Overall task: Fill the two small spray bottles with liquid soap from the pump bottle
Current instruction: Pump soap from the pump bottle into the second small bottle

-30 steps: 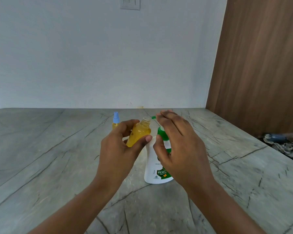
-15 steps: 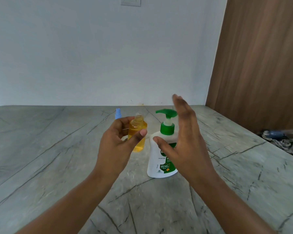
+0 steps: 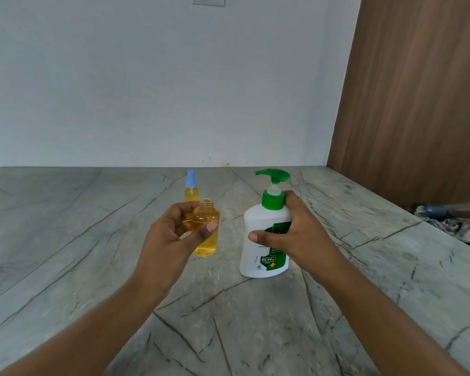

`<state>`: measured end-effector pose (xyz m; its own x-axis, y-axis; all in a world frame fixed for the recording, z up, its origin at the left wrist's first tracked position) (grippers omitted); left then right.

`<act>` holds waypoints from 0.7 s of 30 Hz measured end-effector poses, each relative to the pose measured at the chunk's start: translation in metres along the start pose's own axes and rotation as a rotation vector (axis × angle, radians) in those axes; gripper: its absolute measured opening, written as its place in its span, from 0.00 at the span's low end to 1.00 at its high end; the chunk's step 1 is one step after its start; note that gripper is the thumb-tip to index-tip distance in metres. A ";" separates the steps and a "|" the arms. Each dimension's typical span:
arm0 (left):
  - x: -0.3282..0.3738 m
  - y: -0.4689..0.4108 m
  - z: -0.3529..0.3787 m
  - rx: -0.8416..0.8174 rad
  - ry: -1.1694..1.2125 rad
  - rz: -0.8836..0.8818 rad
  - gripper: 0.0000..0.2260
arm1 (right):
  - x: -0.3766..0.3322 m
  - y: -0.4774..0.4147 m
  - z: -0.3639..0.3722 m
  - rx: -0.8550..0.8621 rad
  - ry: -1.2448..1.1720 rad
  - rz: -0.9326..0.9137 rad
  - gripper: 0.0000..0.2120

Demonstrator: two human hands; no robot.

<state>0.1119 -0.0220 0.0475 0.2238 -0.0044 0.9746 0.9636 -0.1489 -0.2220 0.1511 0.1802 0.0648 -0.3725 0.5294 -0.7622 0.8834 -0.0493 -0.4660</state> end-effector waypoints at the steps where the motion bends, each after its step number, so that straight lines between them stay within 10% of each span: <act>1: -0.003 0.001 0.000 -0.006 -0.004 -0.009 0.21 | 0.001 -0.001 0.001 0.002 -0.013 0.000 0.28; 21: -0.037 0.000 0.000 -0.060 0.023 -0.143 0.23 | 0.032 -0.021 -0.039 0.018 -0.207 0.059 0.31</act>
<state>0.1032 -0.0214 0.0116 0.0810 -0.0016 0.9967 0.9749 -0.2079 -0.0795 0.1320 0.2312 0.0678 -0.3724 0.3398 -0.8636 0.9008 -0.0915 -0.4245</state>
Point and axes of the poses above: each hand's wrist, its own y-axis away from the middle knuckle, its own z-axis out of the palm, x = y × z, the point moved 7 cm from there along -y, towards the middle knuckle, and after that the axes turned 9 degrees about -z, right-handed, at the moved point
